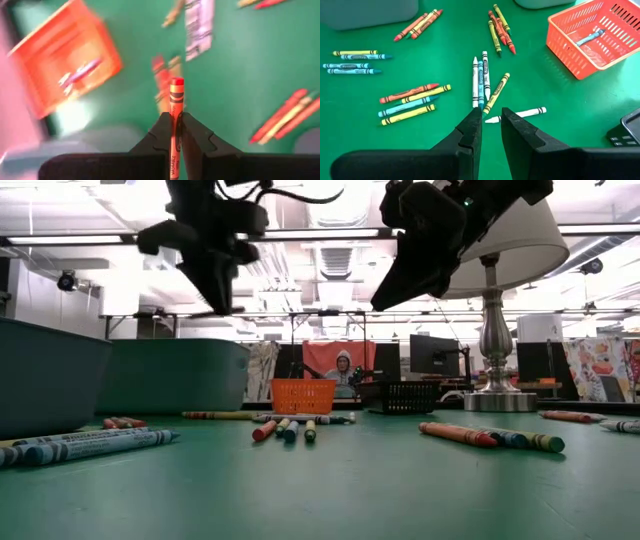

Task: Sort crayons
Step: Put the orange crayon into the green bin

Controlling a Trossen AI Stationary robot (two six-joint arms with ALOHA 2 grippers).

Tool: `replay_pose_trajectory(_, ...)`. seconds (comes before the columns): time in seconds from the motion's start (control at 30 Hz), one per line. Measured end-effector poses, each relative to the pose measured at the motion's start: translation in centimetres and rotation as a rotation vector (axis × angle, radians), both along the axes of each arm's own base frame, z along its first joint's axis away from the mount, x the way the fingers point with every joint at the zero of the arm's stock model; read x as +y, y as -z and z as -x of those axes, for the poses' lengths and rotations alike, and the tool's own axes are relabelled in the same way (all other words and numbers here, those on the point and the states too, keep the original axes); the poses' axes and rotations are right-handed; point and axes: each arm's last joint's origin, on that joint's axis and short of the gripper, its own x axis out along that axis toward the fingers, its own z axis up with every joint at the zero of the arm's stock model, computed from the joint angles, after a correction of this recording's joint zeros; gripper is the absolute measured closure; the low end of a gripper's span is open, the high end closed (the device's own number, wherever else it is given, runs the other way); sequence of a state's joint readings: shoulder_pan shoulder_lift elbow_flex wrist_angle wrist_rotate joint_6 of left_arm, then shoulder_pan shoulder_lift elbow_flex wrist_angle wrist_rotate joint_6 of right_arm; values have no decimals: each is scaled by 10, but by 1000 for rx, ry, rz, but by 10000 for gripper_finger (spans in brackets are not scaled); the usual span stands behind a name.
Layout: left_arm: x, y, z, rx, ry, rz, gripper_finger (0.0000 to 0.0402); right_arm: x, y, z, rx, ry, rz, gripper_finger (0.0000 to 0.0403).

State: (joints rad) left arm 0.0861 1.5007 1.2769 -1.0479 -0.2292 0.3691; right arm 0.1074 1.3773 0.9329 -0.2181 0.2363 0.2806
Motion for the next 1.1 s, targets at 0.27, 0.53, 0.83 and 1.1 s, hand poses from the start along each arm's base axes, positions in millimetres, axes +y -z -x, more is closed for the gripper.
replay_pose_trajectory(0.27,107,-25,75,-58,-422,-74,401,0,-1,-1,-16,0,-1,339)
replay_pose_trajectory(0.53,188,3,137,-104,-962,217,401,0,-1,-1,-18,-1,1,339)
replay_pose_trajectory(0.83,218,42,132,77,-925,235,402,-1,-1,-1,-15,-7,13,339)
replay_pose_trajectory(1.1,219,59,116,187,-738,323,402,-1,-1,-1,-15,-8,13,339)
